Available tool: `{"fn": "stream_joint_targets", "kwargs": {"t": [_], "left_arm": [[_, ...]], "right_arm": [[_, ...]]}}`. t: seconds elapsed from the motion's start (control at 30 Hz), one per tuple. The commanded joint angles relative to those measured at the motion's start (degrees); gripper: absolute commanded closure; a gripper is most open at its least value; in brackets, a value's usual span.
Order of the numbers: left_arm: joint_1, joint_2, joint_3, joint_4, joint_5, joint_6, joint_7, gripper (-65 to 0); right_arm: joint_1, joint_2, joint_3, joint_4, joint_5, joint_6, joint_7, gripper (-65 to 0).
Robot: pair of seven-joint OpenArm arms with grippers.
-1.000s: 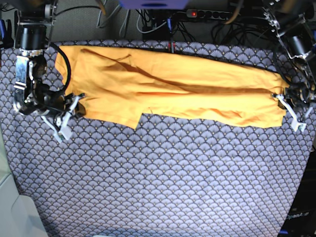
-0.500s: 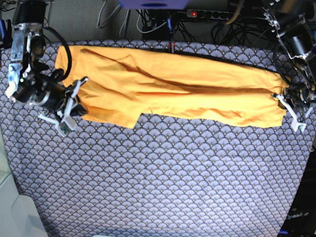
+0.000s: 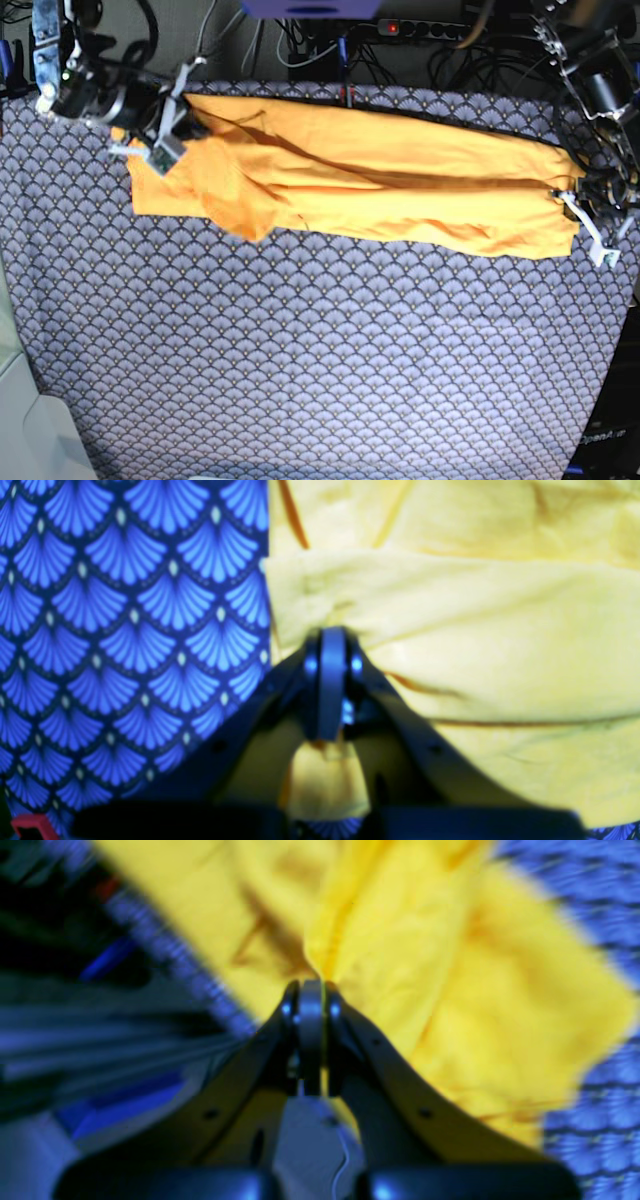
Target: Fold the T-shirt properly
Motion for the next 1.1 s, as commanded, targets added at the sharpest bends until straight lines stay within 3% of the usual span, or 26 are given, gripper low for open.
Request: {"fn": "stream_joint_targets", "kwargs": {"t": [0.0,0.13,0.37,0.57,0.73,0.9,1.07], "left_arm": [[-0.28,-0.66,0.07,0.09,1.5,0.16,1.44,0.0],[-0.28,-0.75,0.07,0.09,1.5,0.16,1.44,0.0],[0.16,-0.75,-0.02,0.09,1.5,0.16,1.44,0.0],[0.24,-0.84,-0.02,0.09,1.5,0.16,1.44,0.0],[1.3,-0.84,-0.02,0.09,1.5,0.16,1.44,0.0],[1.39,-0.84,-0.02,0.09,1.5,0.16,1.44,0.0],[1.39,-0.84,-0.02,0.09,1.5,0.16,1.44,0.0]], "right_arm": [[-0.74,1.5,-0.82,0.96,0.92,0.03,2.84,0.0],[-4.52,5.54,-4.16,0.7,0.56,0.03,9.52,0.0],[-4.87,8.35,-3.89,-0.62,0.48,0.03,10.66,0.0],[-4.78,8.09,-2.84,-0.71,0.48,0.03,10.05,0.0],[-4.87,4.84,3.32,-0.71,0.48,0.03,8.55,-0.4],[-2.85,4.57,5.69,-0.79,0.48,0.03,3.54,-13.0],[-2.85,4.49,7.8,-0.79,0.56,0.03,3.36,-25.6]]}}
